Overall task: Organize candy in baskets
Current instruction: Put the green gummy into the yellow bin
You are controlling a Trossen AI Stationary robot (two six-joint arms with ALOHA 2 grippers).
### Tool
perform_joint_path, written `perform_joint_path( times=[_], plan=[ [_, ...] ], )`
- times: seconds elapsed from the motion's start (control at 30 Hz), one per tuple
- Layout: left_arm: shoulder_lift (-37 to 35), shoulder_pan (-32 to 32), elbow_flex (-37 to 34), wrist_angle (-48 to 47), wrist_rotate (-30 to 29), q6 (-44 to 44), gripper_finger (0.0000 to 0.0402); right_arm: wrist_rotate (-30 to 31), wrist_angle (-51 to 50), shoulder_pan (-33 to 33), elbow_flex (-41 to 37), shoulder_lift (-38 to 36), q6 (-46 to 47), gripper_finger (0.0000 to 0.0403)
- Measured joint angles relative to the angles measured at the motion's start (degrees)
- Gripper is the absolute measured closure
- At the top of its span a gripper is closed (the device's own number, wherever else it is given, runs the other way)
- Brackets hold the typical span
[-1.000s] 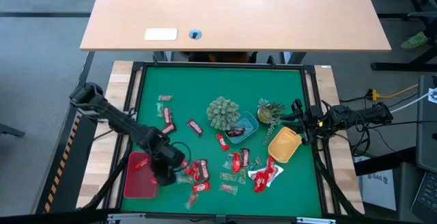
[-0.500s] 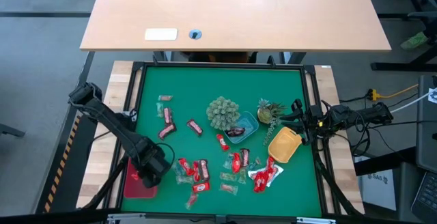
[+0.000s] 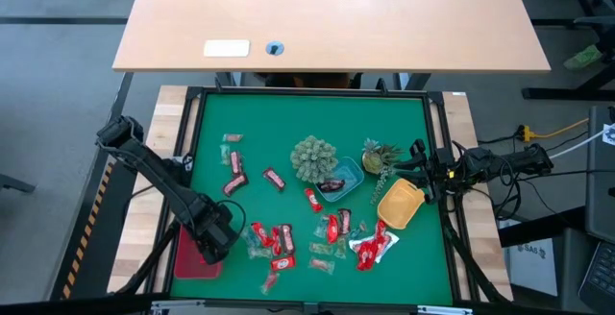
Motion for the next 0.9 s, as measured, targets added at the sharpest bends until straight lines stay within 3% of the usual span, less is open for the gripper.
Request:
perform_joint_path(
  times=[0.57,0.9],
  plan=[
    [0.0,0.0,0.02,12.09,1.9,3.03,0.0205,0.01,0.01,0.0,0.0,0.01,0.0,0.0308],
    [0.0,0.91,0.02,19.53,0.1,1.1,0.0205,0.01,0.01,0.0,0.0,0.01,0.0,0.0308]
  ],
)
